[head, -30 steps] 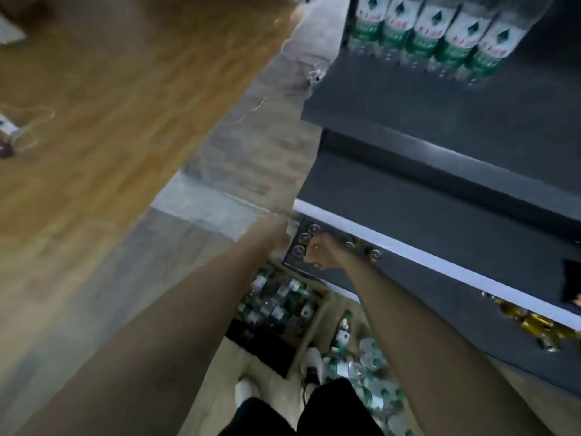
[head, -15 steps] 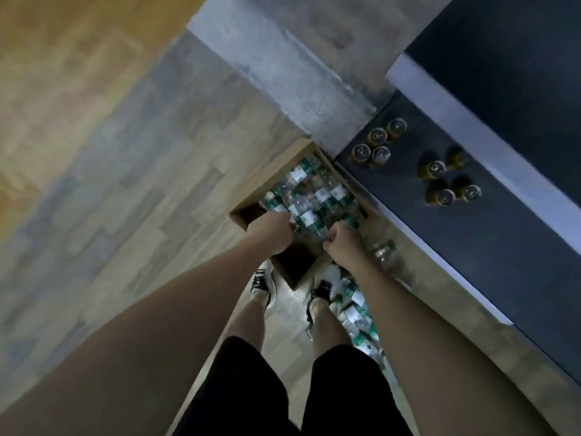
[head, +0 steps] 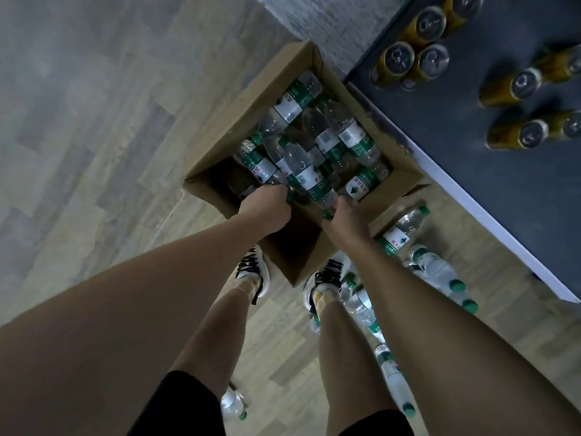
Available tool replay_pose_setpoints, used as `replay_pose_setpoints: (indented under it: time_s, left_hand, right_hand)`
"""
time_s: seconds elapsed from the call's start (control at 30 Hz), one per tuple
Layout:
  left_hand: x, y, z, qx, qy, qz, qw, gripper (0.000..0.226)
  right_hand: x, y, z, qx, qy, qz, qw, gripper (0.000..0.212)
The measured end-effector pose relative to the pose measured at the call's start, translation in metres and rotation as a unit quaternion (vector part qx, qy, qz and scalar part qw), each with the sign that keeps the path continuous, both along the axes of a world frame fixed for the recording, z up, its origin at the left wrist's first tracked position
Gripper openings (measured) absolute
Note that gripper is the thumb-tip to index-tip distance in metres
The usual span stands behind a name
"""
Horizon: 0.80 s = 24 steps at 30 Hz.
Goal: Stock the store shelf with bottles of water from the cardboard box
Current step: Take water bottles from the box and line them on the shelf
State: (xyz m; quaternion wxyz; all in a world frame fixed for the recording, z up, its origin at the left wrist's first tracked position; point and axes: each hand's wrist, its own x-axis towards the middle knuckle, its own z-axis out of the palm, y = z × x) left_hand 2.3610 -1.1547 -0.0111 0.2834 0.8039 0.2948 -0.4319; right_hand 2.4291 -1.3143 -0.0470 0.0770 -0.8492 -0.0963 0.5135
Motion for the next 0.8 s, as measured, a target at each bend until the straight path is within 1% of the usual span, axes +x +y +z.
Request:
replay_pose_setpoints:
  time_s: [0.13, 0.17, 0.23, 0.33, 0.37, 0.43, 0.5, 0.53, 0.57, 0.63, 0.7, 0.77, 0.8]
  left_hand:
    - [0.001, 0.006, -0.059, -0.013, -0.009, -0.026, 1.0, 0.017]
    - [0.001, 0.006, -0.074, -0.02, -0.01, -0.028, 0.999, 0.016]
    - [0.001, 0.005, -0.101, -0.031, -0.014, -0.025, 0.999, 0.015]
    - [-0.003, 0.006, -0.138, -0.027, -0.036, -0.011, 0.999, 0.014]
    - [-0.004, 0.006, -0.15, -0.023, -0.045, -0.009, 0.999, 0.013]
    - [-0.007, 0.006, -0.171, -0.017, -0.052, -0.024, 0.998, 0.013]
    - [-0.01, 0.005, -0.184, -0.01, -0.034, -0.065, 0.997, 0.01]
    - [-0.013, 0.004, -0.187, -0.01, -0.02, -0.084, 0.996, 0.011]
    - [-0.017, 0.003, -0.19, -0.009, -0.007, -0.099, 0.995, 0.012]
    - [-0.026, 0.005, -0.187, -0.008, 0.008, -0.114, 0.993, 0.011]
    - [-0.034, 0.009, -0.176, -0.007, 0.013, -0.116, 0.993, 0.007]
    - [-0.038, 0.014, -0.155, -0.014, 0.016, -0.115, 0.993, 0.007]
    - [-0.039, 0.016, -0.142, -0.02, 0.017, -0.117, 0.993, 0.008]
  right_hand:
    - [0.003, 0.012, -0.061, -0.009, -0.039, -0.017, 0.999, 0.05]
    - [0.005, 0.014, -0.077, -0.014, -0.053, -0.025, 0.998, 0.052]
    - [0.007, 0.019, -0.108, -0.028, -0.077, -0.033, 0.996, 0.063]
    - [0.008, 0.032, -0.155, -0.043, -0.077, -0.022, 0.996, 0.07]
    - [0.006, 0.037, -0.169, -0.043, -0.083, -0.023, 0.995, 0.071]
    - [0.001, 0.047, -0.19, -0.055, -0.13, -0.006, 0.99, 0.069]
    - [-0.005, 0.054, -0.197, -0.07, -0.167, 0.026, 0.983, 0.066]
    - [-0.01, 0.055, -0.2, -0.072, -0.165, 0.023, 0.983, 0.064]
    - [-0.016, 0.055, -0.201, -0.068, -0.152, -0.003, 0.986, 0.061]
    - [-0.029, 0.052, -0.197, -0.052, -0.089, -0.116, 0.988, 0.056]
    - [-0.042, 0.044, -0.18, -0.039, -0.048, -0.231, 0.971, 0.065]
    - [-0.05, 0.034, -0.152, -0.03, -0.037, -0.286, 0.957, 0.076]
    - [-0.053, 0.029, -0.136, -0.02, -0.042, -0.296, 0.954, 0.079]
